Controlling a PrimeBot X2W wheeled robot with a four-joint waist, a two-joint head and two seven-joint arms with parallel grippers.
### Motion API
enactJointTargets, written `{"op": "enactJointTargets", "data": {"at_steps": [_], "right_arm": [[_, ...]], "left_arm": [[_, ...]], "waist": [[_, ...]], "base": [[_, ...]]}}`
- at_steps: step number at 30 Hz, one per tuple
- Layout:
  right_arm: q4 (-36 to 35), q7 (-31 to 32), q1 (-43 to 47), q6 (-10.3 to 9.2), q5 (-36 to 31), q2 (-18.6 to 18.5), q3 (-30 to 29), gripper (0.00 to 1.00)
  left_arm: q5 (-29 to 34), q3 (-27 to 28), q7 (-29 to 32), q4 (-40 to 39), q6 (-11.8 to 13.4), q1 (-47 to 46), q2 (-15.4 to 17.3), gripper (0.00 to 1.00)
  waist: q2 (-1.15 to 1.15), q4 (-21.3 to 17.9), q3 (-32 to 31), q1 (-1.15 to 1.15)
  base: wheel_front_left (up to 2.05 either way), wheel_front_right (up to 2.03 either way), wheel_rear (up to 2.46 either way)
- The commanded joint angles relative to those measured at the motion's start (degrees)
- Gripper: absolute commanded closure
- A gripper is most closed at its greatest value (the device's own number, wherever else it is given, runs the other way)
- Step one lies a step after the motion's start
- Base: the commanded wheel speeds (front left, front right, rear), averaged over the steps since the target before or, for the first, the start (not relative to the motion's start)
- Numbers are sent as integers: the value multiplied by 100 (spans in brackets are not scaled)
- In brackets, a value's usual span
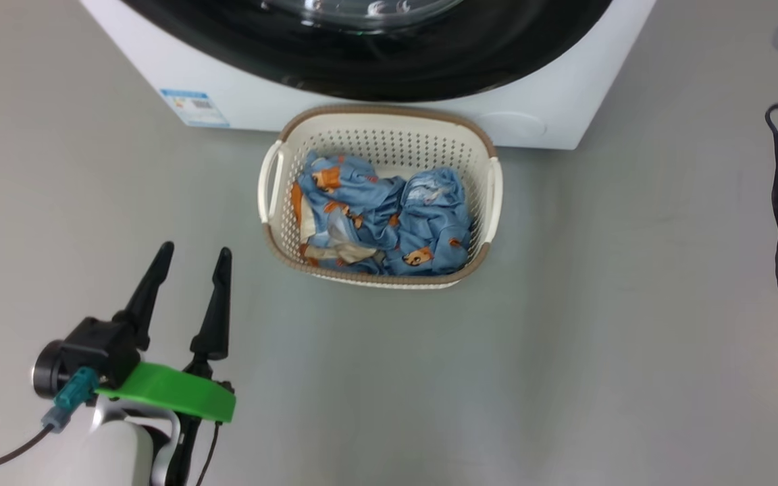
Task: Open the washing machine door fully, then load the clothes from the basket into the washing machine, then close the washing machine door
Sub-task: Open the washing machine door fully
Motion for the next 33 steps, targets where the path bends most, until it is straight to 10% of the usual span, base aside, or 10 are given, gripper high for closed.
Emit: {"op": "enactJointTargets", "data": {"at_steps": [1, 33], "right_arm": [[-23, 255, -327, 9, 50, 84, 165, 100], [1177, 2051, -1446, 9, -266, -122, 686, 100]], "left_arm": [[-58, 153, -36, -96, -9, -187, 85, 0], [-185, 2, -36, -110, -9, -330, -118, 0]], "waist": [[0, 177, 209, 0], [0, 506, 579, 0]], "base": [[0, 0, 0], [0, 0, 0]]}}
